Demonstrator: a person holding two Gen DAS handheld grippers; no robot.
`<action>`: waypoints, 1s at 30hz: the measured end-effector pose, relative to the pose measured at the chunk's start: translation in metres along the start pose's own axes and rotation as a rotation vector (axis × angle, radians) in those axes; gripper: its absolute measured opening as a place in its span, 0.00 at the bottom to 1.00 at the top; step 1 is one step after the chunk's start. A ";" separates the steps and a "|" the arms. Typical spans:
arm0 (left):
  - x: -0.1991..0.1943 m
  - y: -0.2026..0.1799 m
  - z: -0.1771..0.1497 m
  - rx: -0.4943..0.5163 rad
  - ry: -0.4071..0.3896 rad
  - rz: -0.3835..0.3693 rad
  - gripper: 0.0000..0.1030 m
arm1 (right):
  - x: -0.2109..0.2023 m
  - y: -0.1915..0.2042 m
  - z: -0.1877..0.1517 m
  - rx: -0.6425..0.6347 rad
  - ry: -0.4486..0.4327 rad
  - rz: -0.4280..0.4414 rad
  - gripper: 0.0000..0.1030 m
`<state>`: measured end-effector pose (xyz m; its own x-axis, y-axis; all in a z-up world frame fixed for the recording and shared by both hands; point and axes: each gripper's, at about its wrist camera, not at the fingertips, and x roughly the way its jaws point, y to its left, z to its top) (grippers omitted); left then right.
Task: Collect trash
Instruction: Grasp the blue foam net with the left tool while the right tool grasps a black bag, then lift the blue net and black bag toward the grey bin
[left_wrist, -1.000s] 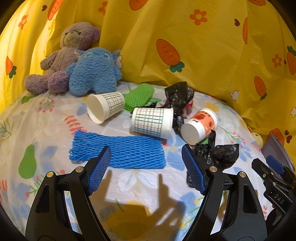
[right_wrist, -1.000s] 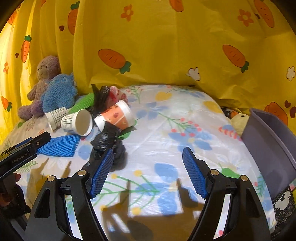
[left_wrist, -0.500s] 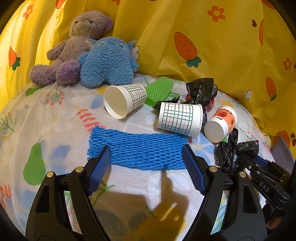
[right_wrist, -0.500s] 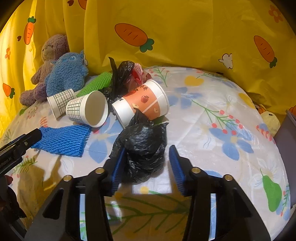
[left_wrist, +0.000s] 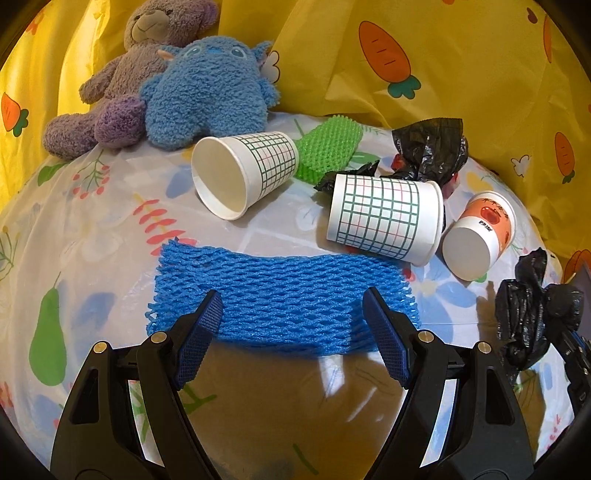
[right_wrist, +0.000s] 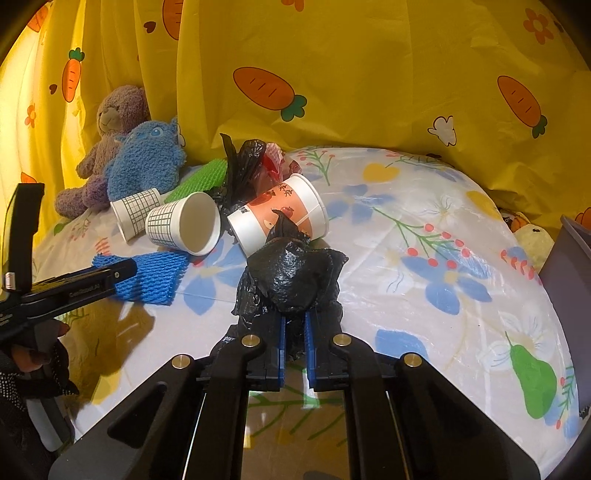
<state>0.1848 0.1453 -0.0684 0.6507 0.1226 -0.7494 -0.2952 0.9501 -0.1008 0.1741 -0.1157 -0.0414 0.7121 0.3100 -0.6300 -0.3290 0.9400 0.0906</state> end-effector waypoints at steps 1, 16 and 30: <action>0.004 -0.001 0.000 0.009 0.015 0.009 0.74 | -0.001 -0.001 0.000 0.003 -0.001 0.001 0.09; 0.005 -0.014 -0.003 0.084 0.021 -0.026 0.10 | -0.008 -0.009 -0.010 0.034 -0.001 0.005 0.09; -0.069 -0.028 -0.011 0.043 -0.140 -0.243 0.08 | -0.040 -0.021 -0.015 0.053 -0.060 -0.002 0.09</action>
<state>0.1409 0.1074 -0.0212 0.7900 -0.0745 -0.6086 -0.0909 0.9674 -0.2364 0.1430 -0.1502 -0.0295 0.7490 0.3148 -0.5830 -0.2957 0.9462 0.1310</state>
